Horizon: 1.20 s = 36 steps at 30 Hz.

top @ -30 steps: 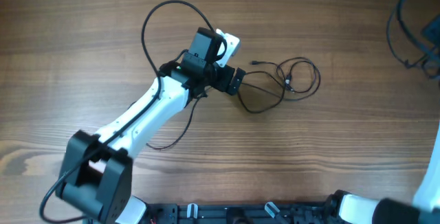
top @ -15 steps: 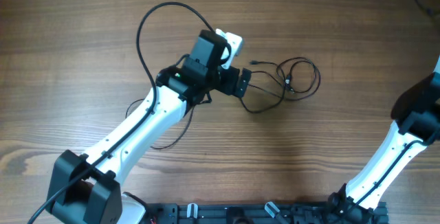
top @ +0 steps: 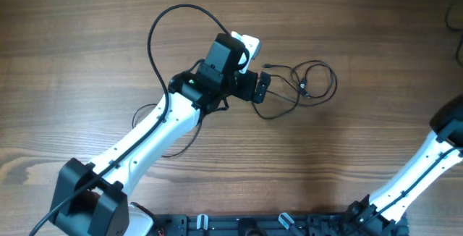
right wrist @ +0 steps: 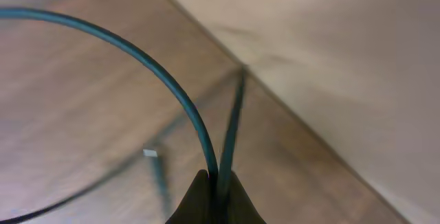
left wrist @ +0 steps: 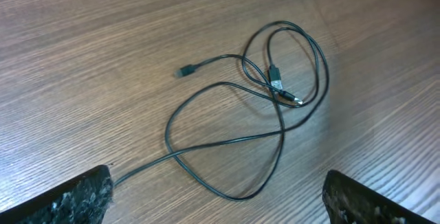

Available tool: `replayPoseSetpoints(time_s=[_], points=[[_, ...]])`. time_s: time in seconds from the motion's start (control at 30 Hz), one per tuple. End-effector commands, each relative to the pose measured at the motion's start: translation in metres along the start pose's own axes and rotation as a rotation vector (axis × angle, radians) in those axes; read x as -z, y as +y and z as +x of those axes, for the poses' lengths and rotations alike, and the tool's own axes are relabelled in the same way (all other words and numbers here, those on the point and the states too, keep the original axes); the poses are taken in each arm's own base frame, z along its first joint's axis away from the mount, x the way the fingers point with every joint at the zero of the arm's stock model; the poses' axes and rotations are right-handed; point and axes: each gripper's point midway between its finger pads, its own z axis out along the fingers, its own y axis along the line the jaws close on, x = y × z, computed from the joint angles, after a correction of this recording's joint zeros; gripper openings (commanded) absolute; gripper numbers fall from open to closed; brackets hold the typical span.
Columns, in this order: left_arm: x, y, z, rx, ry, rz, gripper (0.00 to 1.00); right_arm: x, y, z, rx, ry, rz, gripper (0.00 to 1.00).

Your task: Untangle cables

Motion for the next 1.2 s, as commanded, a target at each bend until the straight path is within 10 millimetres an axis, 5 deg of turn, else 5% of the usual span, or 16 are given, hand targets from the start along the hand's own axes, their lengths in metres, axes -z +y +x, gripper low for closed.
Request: replayPoseSetpoints(time_s=[0.0,0.37,0.4,0.43,0.47,0.57,0.7,0.93,1.03,1.17], points=[[0.006,-0.013,-0.003,-0.006,-0.014,0.031,1.00,0.002,0.048,-0.008,0.017,-0.033,-0.053,0.05],[0.006,-0.012,0.005,-0.003,0.020,0.024,1.00,0.004,0.021,0.002,0.038,0.007,0.121,0.06],[0.006,-0.012,0.005,-0.003,0.019,0.024,1.00,0.004,0.021,0.003,0.038,0.009,0.121,0.14],[0.006,-0.012,0.005,-0.003,0.020,0.024,1.00,0.004,0.022,0.003,0.034,0.010,0.120,0.89],[0.006,-0.012,0.006,-0.003,0.024,0.023,1.00,0.004,0.022,0.004,0.035,0.013,0.121,0.99],[0.006,-0.011,0.009,-0.013,0.034,0.021,1.00,0.017,0.023,-0.008,-0.020,-0.012,0.105,1.00],[0.006,-0.011,0.009,-0.017,0.033,0.021,1.00,0.086,0.021,-0.064,-0.109,-0.140,0.047,1.00],[0.007,-0.009,0.020,-0.036,0.078,0.012,1.00,0.267,-0.003,-0.146,-0.234,-0.407,-0.011,1.00],[0.007,-0.009,0.020,-0.058,0.078,0.013,1.00,0.307,0.000,-0.144,-0.271,-0.412,-0.050,1.00],[0.008,0.003,0.011,-0.066,0.042,-0.056,1.00,0.315,0.032,-0.106,-0.301,-0.250,-0.156,1.00]])
